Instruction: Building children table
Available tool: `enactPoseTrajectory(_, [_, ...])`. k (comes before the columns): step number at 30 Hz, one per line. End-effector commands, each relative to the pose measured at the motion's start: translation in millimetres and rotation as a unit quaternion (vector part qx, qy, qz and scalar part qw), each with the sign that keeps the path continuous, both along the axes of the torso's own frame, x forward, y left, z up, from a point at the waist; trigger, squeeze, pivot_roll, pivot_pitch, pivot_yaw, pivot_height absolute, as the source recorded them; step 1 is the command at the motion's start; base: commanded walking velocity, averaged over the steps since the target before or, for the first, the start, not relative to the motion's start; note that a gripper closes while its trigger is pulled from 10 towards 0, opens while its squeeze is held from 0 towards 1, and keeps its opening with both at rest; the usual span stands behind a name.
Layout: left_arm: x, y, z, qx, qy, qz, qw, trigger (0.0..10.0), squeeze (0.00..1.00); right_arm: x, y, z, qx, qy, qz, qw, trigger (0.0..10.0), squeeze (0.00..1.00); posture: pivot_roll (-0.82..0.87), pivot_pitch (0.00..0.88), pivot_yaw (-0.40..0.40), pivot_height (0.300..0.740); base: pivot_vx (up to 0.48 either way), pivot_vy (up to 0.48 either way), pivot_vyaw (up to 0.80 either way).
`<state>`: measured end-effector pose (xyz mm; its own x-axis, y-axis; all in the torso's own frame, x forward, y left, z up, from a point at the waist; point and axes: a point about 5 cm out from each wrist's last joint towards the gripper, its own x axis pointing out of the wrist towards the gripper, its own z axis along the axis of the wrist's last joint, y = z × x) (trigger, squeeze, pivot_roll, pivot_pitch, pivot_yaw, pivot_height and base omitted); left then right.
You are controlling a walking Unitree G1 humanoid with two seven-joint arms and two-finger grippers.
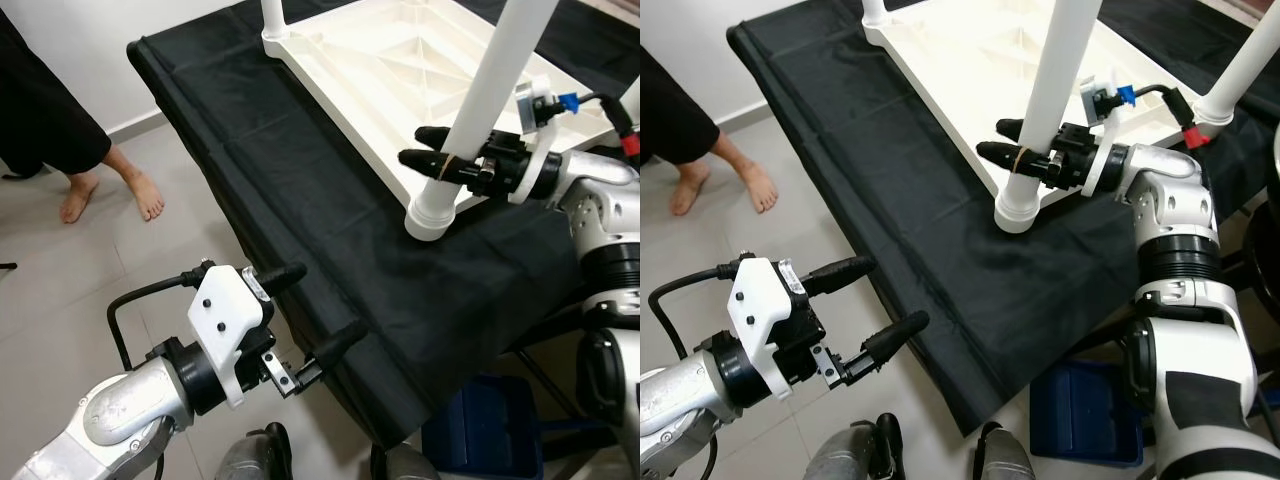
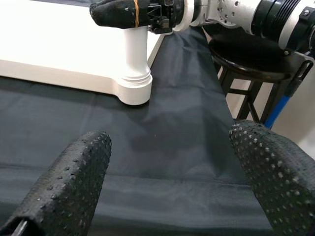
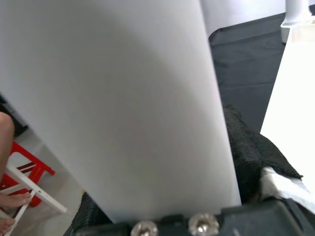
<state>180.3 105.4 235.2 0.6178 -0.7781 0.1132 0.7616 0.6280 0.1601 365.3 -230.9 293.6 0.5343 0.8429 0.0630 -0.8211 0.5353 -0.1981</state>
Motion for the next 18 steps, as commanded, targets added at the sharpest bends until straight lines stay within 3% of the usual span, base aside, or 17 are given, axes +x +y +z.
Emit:
enactPoseTrajectory(1, [-0.6,-2.4,-2.7,-0.004,0.009,-0.006,1.0,10.0,0.0,-2.8,-12.5,-1.3,0.015,-0.007,-0.029,0.999,0.0,0.0,0.08,0.272,0.027,0.74,0.0,0.0,0.0])
enactPoseTrajectory(6, [1.4,-3.4,-2.8,-0.006,0.008,-0.006,1.0,10.0,0.0,-4.0,-20.0,-3.9,0.013,-0.014,-0.056,0.998,0.0,0.0,0.06,0.265,0.021,0.74,0.0,0.0,0.0])
enactPoseTrajectory(10, [3.7,-4.3,-3.5,-0.009,0.005,-0.006,1.0,10.0,0.0,-4.8,-13.5,-11.9,-0.021,-0.023,-0.12,0.992,0.0,0.0,0.04,0.258,0.009,0.74,0.0,0.0,0.0])
enactPoseTrajectory(11, [4.5,-4.7,-3.9,-0.011,0.004,-0.006,1.0,10.0,0.0,-3.7,-3.3,-18.4,-0.02,-0.019,-0.186,0.982,0.0,0.0,0.03,0.25,0.002,0.74,0.0,0.0,0.0])
enactPoseTrajectory(12, [4.5,-4.7,-3.9,-0.011,0.004,-0.006,1.0,10.0,0.0,-3.7,-3.3,-18.4,-0.02,-0.019,-0.186,0.982,0.0,0.0,0.03,0.25,0.002,0.74,0.0,0.0,0.0])
enactPoseTrajectory(13, [5.1,-5.2,-4.4,-0.011,0.004,-0.006,1.0,10.0,0.0,-3.7,3.4,-26.1,-0.027,-0.028,-0.301,0.953,0.0,0.0,0.03,0.247,0.0,0.74,0.0,0.0,0.0])
enactPoseTrajectory(15, [5.1,-5.2,-4.4,-0.011,0.004,-0.006,1.0,10.0,0.0,-3.7,3.4,-26.1,-0.027,-0.028,-0.301,0.953,0.0,0.0,0.03,0.247,0.0,0.74,0.0,0.0,0.0])
enactPoseTrajectory(16, [5.5,-5.5,-4.8,-0.014,0.004,-0.005,1.0,10.0,0.0,-11.3,9.8,-34.9,0.011,-0.024,-0.413,0.91,0.0,0.0,0.02,0.246,-0.001,0.74,0.0,0.0,0.0])
enactPoseTrajectory(17, [5.5,-5.5,-4.8,-0.014,0.004,-0.005,1.0,10.0,0.0,-11.3,9.8,-34.9,0.011,-0.024,-0.413,0.91,0.0,0.0,0.02,0.246,-0.001,0.74,0.0,0.0,0.0])
enactPoseTrajectory(18, [6.2,-6.7,-5.8,-0.017,0.005,-0.006,1.0,10.0,0.0,-23.4,25.0,-48.8,0.025,-0.027,-0.478,0.878,0.0,0.0,0.01,0.236,0.009,0.74,0.0,0.0,0.0])
